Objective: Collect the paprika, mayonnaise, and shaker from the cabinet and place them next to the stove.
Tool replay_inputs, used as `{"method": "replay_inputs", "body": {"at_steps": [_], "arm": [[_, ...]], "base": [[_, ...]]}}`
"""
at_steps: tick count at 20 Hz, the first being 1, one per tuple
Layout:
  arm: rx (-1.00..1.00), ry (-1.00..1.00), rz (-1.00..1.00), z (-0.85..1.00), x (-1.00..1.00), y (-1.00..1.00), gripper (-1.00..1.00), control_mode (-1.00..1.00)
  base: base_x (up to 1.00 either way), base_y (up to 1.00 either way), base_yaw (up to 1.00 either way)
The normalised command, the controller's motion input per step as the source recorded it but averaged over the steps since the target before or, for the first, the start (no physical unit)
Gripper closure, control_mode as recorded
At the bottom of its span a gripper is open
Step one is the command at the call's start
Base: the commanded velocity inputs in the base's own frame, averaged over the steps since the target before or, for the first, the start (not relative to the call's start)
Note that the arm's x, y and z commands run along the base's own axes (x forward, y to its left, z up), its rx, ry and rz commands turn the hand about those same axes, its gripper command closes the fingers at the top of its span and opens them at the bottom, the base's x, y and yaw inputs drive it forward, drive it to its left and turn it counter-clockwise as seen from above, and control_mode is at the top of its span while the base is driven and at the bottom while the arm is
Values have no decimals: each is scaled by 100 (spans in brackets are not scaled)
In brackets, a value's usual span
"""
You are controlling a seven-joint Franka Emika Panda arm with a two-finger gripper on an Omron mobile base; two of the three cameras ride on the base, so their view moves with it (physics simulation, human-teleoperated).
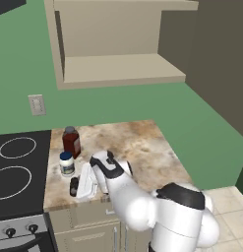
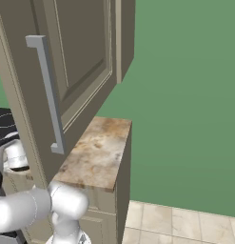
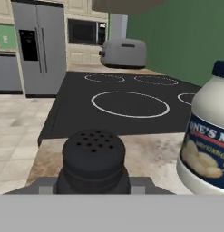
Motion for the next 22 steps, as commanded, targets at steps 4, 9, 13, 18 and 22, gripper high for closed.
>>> {"method": "replay_inputs", "body": {"at_steps": [4,9,13,18,22], "arm": [[3,-1,4,-15,13,5,100,-100],[1,-3,3,-15,4,11,100,-100],[0,-3,3,-19,0,14,-100,-100],[1,-4,3,-12,0,2,-100,-100],[1,-7,2,-3,-1,0,-100,-100]], "base": [[0,0,0],[0,0,0],[0,0,0],[0,0,0],[0,0,0]]}}
